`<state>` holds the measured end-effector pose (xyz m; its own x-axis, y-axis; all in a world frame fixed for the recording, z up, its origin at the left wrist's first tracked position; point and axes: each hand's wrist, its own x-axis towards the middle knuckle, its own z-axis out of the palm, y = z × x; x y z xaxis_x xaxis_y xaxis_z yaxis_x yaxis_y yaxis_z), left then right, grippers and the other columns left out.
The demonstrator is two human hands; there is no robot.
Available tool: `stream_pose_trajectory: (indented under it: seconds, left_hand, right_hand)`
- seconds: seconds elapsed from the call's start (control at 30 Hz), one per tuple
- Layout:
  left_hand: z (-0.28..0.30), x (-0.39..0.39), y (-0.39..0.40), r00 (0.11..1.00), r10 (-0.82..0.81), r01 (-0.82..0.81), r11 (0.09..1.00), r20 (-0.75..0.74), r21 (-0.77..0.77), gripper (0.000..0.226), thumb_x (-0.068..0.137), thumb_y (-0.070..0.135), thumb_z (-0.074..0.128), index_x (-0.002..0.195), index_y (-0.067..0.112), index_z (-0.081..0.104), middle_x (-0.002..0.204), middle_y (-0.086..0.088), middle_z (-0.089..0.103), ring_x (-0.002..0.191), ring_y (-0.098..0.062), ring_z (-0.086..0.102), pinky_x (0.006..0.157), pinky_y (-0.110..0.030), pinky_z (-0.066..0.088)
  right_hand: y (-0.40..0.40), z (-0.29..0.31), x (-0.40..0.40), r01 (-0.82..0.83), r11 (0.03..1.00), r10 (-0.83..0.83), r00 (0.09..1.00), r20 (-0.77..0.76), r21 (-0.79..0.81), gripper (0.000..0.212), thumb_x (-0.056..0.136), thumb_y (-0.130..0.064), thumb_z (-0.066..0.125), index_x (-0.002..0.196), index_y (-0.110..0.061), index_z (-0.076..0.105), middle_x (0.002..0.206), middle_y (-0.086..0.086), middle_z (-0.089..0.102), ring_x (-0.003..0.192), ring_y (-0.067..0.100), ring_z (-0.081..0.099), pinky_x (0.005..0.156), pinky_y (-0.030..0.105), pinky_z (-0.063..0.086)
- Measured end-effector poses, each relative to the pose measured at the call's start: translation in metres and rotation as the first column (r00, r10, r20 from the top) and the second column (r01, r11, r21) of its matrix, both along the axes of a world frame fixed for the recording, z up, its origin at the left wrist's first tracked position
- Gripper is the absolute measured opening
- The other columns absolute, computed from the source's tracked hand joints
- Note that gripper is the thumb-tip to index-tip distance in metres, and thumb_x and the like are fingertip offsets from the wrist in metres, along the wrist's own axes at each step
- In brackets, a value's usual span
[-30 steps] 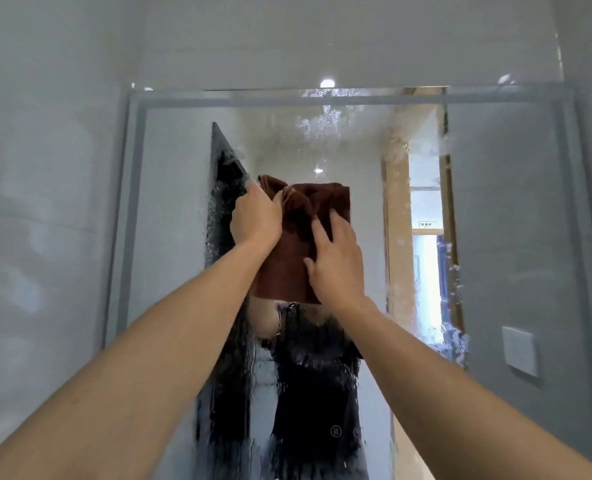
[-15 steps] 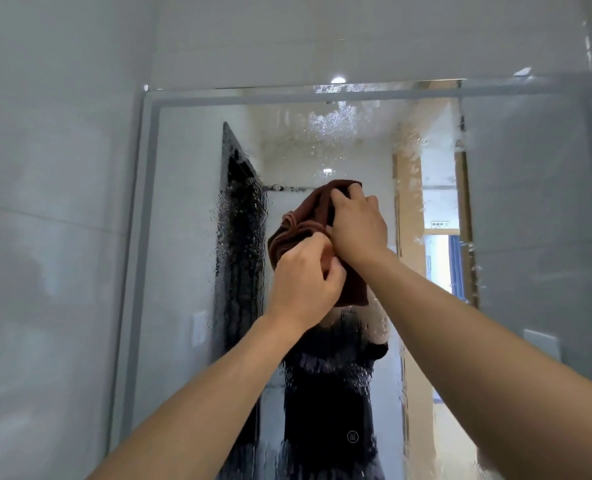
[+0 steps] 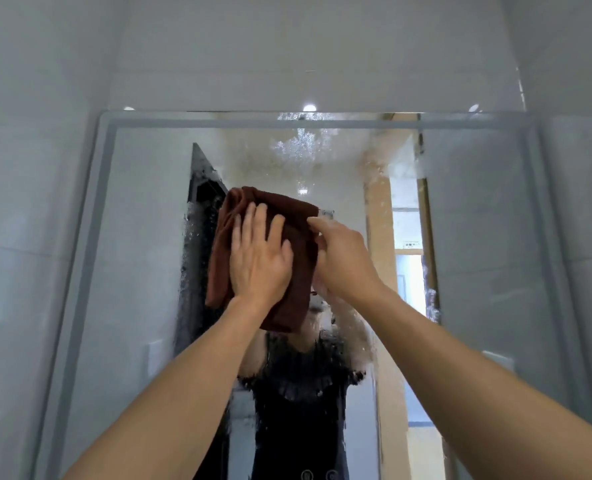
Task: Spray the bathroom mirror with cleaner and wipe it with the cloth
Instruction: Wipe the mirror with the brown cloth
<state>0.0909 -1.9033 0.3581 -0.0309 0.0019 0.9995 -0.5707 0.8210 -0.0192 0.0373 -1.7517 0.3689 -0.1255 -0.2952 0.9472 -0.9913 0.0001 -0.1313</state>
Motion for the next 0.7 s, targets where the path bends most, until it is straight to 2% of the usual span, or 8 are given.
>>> stream_pose_trajectory:
  seconds: [0.07, 0.17, 0.23, 0.33, 0.43, 0.5, 0.57, 0.7]
  left_hand:
    - [0.007, -0.013, 0.010, 0.999, 0.045, -0.044, 0.997, -0.002, 0.059, 0.059, 0.098, 0.046, 0.036, 0.144, 0.012, 0.046, 0.159, -0.019, 0.033, 0.151, -0.035, 0.024, 0.124, -0.051, 0.014]
    - [0.023, -0.043, 0.040, 0.997, 0.050, -0.055, 0.992, 0.051, 0.111, 0.076, 0.096, 0.062, 0.027, 0.153, 0.013, 0.034, 0.164, -0.021, 0.019, 0.153, -0.037, 0.013, 0.124, -0.053, 0.007]
    - [0.036, -0.064, 0.064, 0.985, 0.053, -0.060, 0.998, 0.164, 0.034, 0.081, 0.093, 0.067, 0.017, 0.157, 0.018, 0.024, 0.167, -0.018, 0.010, 0.155, -0.035, 0.006, 0.124, -0.052, 0.003]
    - [0.047, -0.078, 0.081, 0.938, 0.107, -0.073, 0.991, 0.329, -0.114, 0.083, 0.088, 0.067, 0.005, 0.160, 0.026, 0.013, 0.169, -0.012, 0.001, 0.156, -0.030, 0.001, 0.125, -0.049, 0.001]
    - [0.051, -0.060, 0.060, 0.921, 0.100, -0.022, 0.978, 0.377, -0.208, 0.077, 0.092, 0.067, 0.017, 0.159, 0.030, 0.019, 0.169, -0.009, 0.008, 0.155, -0.028, 0.008, 0.124, -0.048, 0.005]
    - [0.055, -0.032, 0.028, 0.936, 0.094, -0.019, 0.975, 0.339, -0.220, 0.073, 0.095, 0.066, 0.027, 0.158, 0.031, 0.025, 0.168, -0.008, 0.015, 0.154, -0.028, 0.016, 0.124, -0.047, 0.008]
    - [0.061, 0.009, -0.016, 0.965, 0.119, -0.087, 0.986, 0.236, -0.142, 0.072, 0.095, 0.065, 0.028, 0.158, 0.030, 0.026, 0.167, -0.007, 0.017, 0.154, -0.027, 0.016, 0.123, -0.048, 0.011]
    - [0.055, 0.105, -0.107, 0.978, 0.207, -0.199, 0.962, -0.023, 0.189, 0.076, 0.096, 0.065, 0.017, 0.158, 0.022, 0.023, 0.166, -0.014, 0.017, 0.153, -0.033, 0.016, 0.123, -0.054, 0.013]
  right_hand:
    - [0.019, -0.005, -0.017, 0.053, 0.997, -0.053, 0.999, 0.006, -0.060, 0.045, 0.095, 0.006, 0.047, 0.134, -0.007, 0.063, 0.126, 0.013, 0.065, 0.112, 0.028, 0.063, 0.100, 0.035, 0.051]
    - [0.041, -0.013, -0.042, 0.173, 0.978, -0.175, 0.985, -0.009, -0.119, 0.043, 0.094, 0.003, 0.049, 0.134, -0.007, 0.062, 0.133, 0.012, 0.060, 0.121, 0.031, 0.055, 0.103, 0.037, 0.046]
    - [0.050, -0.017, -0.054, 0.205, 0.962, -0.210, 0.978, -0.011, -0.179, 0.047, 0.090, 0.006, 0.049, 0.133, -0.006, 0.063, 0.134, 0.013, 0.060, 0.124, 0.033, 0.053, 0.105, 0.038, 0.043]
    - [0.050, -0.018, -0.060, 0.267, 0.937, -0.269, 0.963, 0.021, -0.227, 0.054, 0.088, 0.007, 0.045, 0.140, -0.004, 0.057, 0.147, 0.014, 0.052, 0.137, 0.033, 0.045, 0.117, 0.041, 0.034]
    - [0.040, -0.015, -0.049, 0.271, 0.927, -0.271, 0.962, 0.036, -0.259, 0.056, 0.091, 0.002, 0.044, 0.145, -0.006, 0.051, 0.153, 0.012, 0.046, 0.143, 0.030, 0.039, 0.119, 0.045, 0.032]
    - [0.027, -0.012, -0.039, 0.246, 0.937, -0.255, 0.967, -0.003, -0.250, 0.051, 0.094, -0.002, 0.047, 0.145, -0.007, 0.052, 0.153, 0.012, 0.046, 0.143, 0.031, 0.040, 0.118, 0.046, 0.033]
    - [0.014, -0.009, -0.029, 0.231, 0.951, -0.240, 0.970, -0.022, -0.204, 0.049, 0.097, -0.005, 0.050, 0.145, -0.009, 0.051, 0.154, 0.009, 0.045, 0.143, 0.029, 0.039, 0.119, 0.043, 0.033]
    - [-0.012, -0.004, -0.008, 0.217, 0.969, -0.226, 0.972, -0.070, -0.117, 0.054, 0.095, -0.007, 0.052, 0.148, -0.016, 0.048, 0.156, 0.004, 0.043, 0.143, 0.023, 0.039, 0.117, 0.038, 0.032]
